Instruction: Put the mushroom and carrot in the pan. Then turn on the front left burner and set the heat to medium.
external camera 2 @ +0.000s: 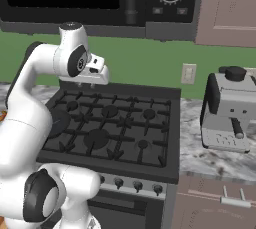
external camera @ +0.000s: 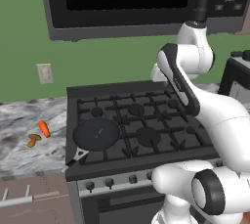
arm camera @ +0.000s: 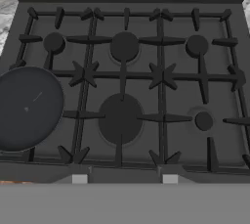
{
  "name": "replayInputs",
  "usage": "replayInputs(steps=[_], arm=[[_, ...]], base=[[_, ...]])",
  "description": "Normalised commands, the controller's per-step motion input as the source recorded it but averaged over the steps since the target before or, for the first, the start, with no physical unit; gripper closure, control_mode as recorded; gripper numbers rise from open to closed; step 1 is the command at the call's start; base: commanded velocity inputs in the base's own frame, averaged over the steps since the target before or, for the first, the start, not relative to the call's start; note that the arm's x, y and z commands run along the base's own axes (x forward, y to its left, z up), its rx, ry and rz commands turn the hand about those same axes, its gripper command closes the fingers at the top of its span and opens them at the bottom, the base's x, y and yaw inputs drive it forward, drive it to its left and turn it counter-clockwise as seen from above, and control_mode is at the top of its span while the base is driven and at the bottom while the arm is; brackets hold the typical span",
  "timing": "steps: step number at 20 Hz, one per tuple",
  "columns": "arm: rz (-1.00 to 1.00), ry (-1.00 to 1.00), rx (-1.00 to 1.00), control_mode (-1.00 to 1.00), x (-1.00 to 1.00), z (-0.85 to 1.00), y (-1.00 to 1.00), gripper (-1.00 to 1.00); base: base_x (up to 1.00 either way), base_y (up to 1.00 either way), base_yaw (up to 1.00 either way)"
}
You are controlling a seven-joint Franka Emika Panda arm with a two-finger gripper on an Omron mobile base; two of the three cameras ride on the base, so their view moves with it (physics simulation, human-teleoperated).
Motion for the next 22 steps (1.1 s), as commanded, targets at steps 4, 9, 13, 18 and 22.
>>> replayInputs(steps=[4,9,13,18,22], arm=[[0.0,0.03,0.0,-1.0,0.0,-0.04,0.2,-1.0],[0.01,0.07,0.0,-1.0,-0.04,-0.01,0.35,-1.0],[0.0,0.06,0.0,-1.0,-0.02,0.0,0.5,-1.0],[0.0,0.02,0.0,-1.0,0.0,0.0,0.57,-1.0],[0.0,0.0,0.0,-1.0,0.0,0.0,0.58,-1.0]], base=[[0.0,0.0,0.0],[0.0,0.0,0.0],[0.0,0.0,0.0],[0.0,0.0,0.0],[0.0,0.0,0.0]])
